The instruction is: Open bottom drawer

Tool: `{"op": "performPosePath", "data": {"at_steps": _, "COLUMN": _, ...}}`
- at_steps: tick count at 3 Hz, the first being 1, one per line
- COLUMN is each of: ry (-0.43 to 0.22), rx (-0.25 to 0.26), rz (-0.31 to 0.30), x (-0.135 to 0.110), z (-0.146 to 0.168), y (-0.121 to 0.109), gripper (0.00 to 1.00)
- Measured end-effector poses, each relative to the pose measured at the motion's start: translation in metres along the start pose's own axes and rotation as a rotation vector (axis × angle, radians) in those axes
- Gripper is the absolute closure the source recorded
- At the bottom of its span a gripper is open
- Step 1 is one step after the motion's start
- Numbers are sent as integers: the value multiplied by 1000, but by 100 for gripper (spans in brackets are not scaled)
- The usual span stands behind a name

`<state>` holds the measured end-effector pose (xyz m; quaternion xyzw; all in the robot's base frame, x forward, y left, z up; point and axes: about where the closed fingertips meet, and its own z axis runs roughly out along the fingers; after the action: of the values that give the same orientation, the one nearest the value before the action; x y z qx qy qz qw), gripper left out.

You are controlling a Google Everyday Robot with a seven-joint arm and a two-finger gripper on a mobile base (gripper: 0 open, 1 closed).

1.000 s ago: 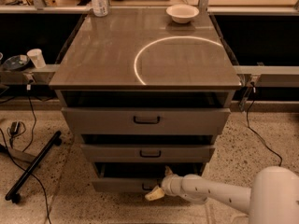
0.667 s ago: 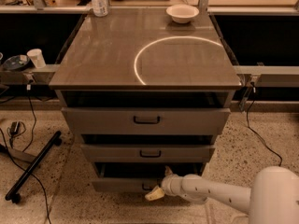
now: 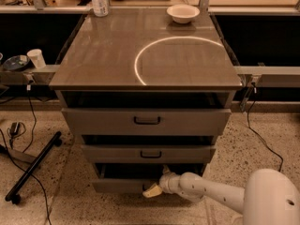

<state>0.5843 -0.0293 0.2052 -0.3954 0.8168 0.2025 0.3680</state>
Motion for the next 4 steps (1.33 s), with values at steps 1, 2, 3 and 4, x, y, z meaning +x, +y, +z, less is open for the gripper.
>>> {"op": "performPosePath", "data": {"at_steps": 1, "ry": 34, "rx": -26, "rz": 39, "x": 23, "z": 14, "y": 9, "gripper": 0}}
{"op": "performPosePath", "data": {"at_steps": 2, "ry": 33, "rx": -33, "rz": 40, "x": 22, "z": 13, "y": 11, "gripper": 0}}
{"op": "performPosePath", "data": {"at_steps": 3, "ry": 40, "rx": -42, "rz": 47, "x": 24, "z": 15, "y": 13, "gripper": 0}}
{"op": "performPosePath", "data": {"at_steps": 4, "ry": 44, "rx": -55, "rz": 47, "x": 27, "z": 13, "y": 20, "gripper": 0}}
